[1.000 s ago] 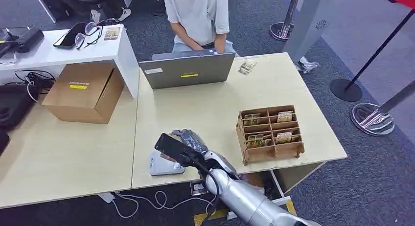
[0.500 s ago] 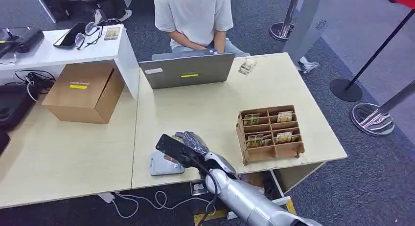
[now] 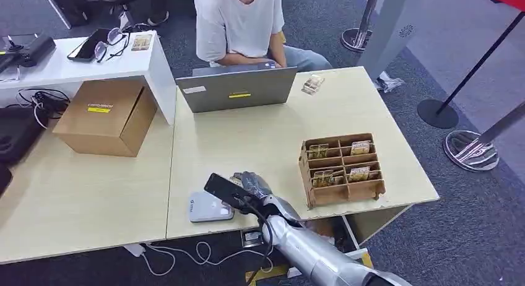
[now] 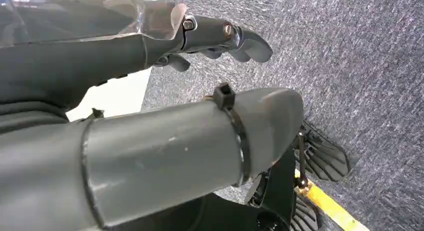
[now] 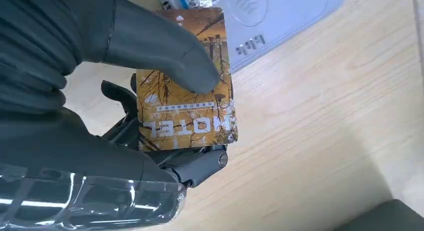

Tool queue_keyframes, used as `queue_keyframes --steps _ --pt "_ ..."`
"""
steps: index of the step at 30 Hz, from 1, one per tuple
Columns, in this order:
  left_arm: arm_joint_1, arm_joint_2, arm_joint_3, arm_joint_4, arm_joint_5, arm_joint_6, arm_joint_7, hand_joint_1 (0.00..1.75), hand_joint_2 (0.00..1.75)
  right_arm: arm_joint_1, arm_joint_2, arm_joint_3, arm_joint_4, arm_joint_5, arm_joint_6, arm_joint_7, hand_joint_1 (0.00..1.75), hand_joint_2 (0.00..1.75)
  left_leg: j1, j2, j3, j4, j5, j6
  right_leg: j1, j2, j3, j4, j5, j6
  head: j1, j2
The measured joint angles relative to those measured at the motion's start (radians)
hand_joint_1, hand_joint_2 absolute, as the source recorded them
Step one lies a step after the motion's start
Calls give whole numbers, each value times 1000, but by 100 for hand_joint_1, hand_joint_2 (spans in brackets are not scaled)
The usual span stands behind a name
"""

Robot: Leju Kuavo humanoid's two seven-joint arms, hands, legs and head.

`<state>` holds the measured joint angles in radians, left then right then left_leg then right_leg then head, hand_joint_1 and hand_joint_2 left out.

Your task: Pass the card to the sensor for recognition and then transmit it.

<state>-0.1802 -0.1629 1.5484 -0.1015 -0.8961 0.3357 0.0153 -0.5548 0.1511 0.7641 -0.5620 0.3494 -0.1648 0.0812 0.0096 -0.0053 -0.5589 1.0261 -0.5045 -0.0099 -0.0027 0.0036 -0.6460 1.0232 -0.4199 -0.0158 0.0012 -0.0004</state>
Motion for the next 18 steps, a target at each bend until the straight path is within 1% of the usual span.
queue_keyframes --steps 9,18 --pt "-1 0 0 0 -1 -1 -6 0 0 -11 1 -4 31 23 -3 9 175 175 0 0 0 0 0 0 0 0 0 0 0 0 0 0" --pt "-8 0 0 2 -7 2 -5 0 0 -11 32 2 36 47 13 8 175 175 0 0 0 0 0 0 0 0 0 0 0 0 0 0"
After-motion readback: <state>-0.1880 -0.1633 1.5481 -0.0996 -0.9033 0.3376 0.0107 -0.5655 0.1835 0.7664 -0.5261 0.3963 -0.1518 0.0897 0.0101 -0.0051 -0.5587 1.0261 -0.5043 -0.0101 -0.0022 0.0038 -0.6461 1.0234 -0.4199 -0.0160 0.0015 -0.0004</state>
